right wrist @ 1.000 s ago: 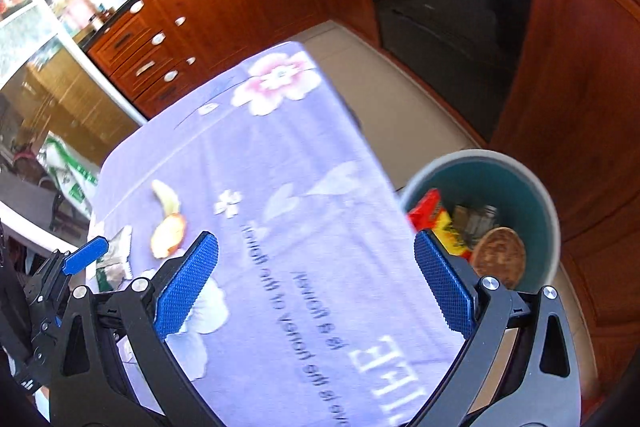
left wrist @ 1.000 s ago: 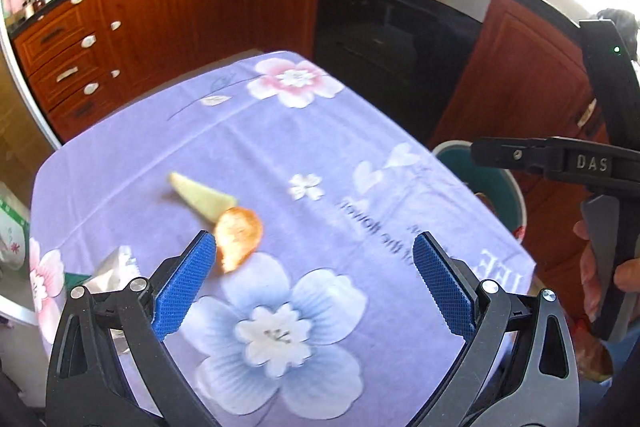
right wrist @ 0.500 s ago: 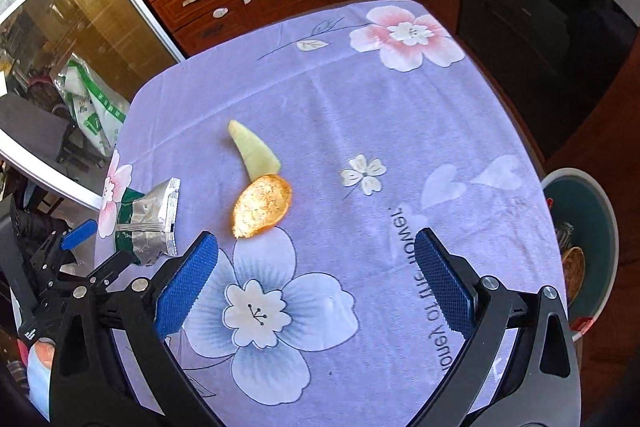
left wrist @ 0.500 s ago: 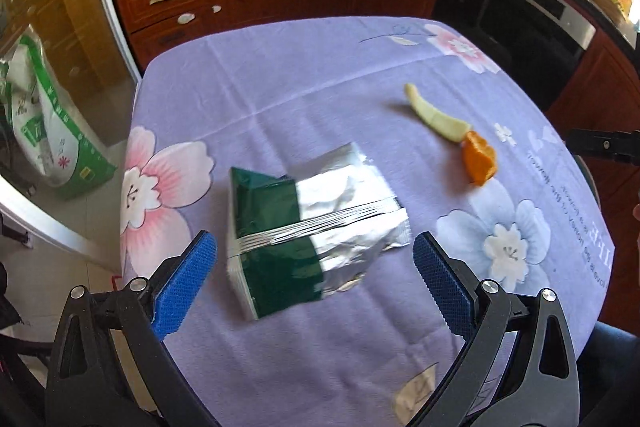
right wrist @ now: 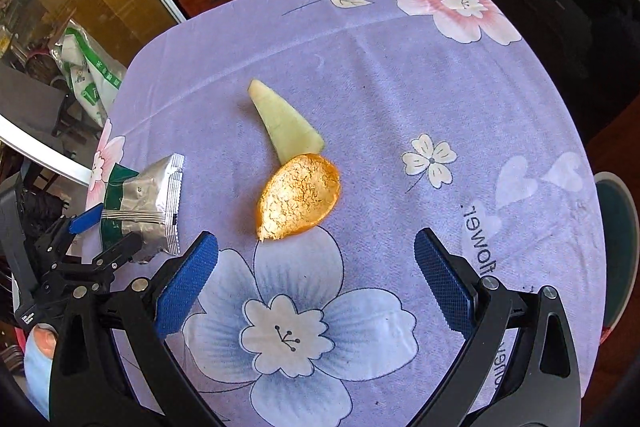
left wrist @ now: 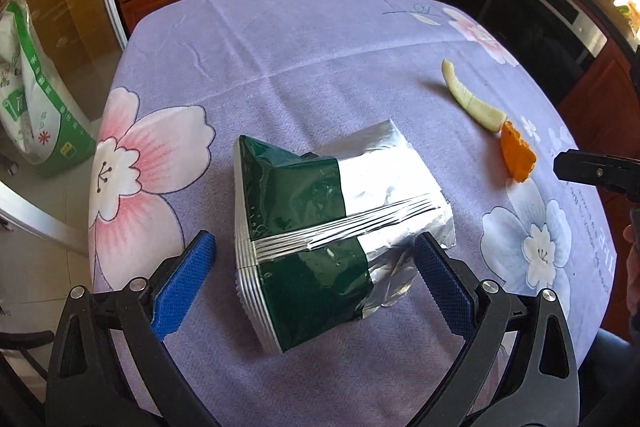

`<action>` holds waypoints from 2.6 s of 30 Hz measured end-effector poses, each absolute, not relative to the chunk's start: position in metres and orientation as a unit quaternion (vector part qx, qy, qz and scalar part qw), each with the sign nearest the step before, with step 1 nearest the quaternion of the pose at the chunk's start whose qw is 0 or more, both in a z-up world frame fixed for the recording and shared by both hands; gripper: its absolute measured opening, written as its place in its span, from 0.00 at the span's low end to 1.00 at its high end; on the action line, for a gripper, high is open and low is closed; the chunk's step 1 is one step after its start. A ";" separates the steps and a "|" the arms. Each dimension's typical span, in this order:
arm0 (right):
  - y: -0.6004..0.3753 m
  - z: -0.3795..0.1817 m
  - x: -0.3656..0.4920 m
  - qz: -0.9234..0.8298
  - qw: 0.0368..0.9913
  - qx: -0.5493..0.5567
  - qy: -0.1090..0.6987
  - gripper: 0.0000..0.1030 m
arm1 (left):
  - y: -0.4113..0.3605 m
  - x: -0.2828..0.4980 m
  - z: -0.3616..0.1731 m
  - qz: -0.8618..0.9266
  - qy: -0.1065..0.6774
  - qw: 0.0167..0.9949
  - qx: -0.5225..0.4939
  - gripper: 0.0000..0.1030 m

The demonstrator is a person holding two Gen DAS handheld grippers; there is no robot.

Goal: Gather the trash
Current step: 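Grasp the orange peel with the right gripper while the left gripper grasps the green-silver snack bag, then carry the snack bag and orange peel over the teal bin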

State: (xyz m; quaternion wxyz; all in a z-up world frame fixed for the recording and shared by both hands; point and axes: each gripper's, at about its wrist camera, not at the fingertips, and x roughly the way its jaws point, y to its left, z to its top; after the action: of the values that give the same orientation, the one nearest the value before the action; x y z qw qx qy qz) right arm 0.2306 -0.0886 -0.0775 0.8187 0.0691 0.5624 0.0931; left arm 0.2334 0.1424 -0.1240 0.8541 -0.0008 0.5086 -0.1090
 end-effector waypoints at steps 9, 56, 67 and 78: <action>-0.073 -0.097 0.249 0.097 0.823 0.069 0.555 0.92 | 0.114 0.242 -0.127 -0.107 0.500 0.859 0.028 0.96; -0.114 -0.042 0.203 0.127 0.858 0.083 0.490 0.10 | 0.033 0.204 -0.062 -0.132 0.473 0.871 0.003 0.02; -0.177 -0.011 0.169 0.101 0.876 0.117 0.456 0.10 | -0.013 0.180 -0.031 -0.163 0.456 0.874 0.029 0.02; -0.310 0.008 0.124 0.021 0.892 0.170 0.419 0.10 | -0.133 0.167 -0.016 -0.251 0.448 0.855 0.078 0.02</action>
State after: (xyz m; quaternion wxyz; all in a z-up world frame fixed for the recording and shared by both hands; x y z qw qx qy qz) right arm 0.1240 -0.3099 0.0076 0.8915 0.1704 0.4192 0.0206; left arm 0.1673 -0.1328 -0.0156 0.8546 0.0775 0.4480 -0.2508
